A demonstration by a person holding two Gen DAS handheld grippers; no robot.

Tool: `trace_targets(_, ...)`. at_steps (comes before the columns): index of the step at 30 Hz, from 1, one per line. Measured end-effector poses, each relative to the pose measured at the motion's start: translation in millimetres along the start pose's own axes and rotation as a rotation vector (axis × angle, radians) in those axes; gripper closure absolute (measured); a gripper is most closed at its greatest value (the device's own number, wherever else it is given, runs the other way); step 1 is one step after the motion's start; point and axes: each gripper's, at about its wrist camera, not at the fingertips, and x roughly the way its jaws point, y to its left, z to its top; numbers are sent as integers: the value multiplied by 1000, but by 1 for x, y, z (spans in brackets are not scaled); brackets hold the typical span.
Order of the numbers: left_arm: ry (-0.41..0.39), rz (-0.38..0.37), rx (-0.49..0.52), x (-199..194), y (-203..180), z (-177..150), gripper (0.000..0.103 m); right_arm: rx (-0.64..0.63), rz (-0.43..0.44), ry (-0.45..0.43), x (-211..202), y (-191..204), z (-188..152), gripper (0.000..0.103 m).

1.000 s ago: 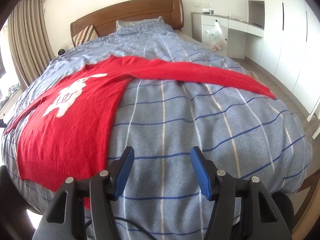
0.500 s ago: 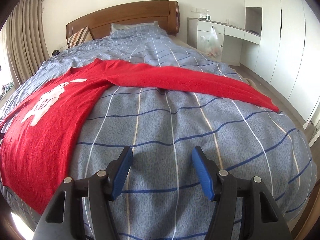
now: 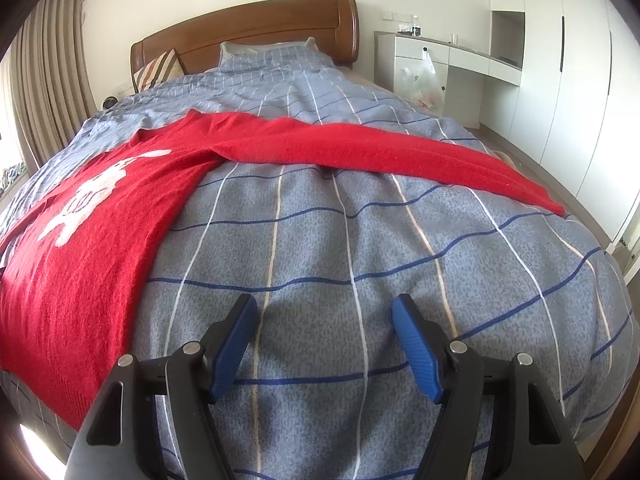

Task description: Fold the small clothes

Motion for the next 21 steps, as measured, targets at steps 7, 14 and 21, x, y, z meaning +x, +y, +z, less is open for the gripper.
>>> trace_targets(7, -4, 10, 28, -2, -1, -4, 0, 0, 2, 1, 1, 2, -1, 30)
trace_targets(14, -19, 24, 53, -5, -5, -3, 0, 0, 2, 1, 1, 2, -1, 29)
trace_targets(21, -78, -7, 24, -18, -2, -2, 0, -4, 3, 0, 1, 4, -1, 27)
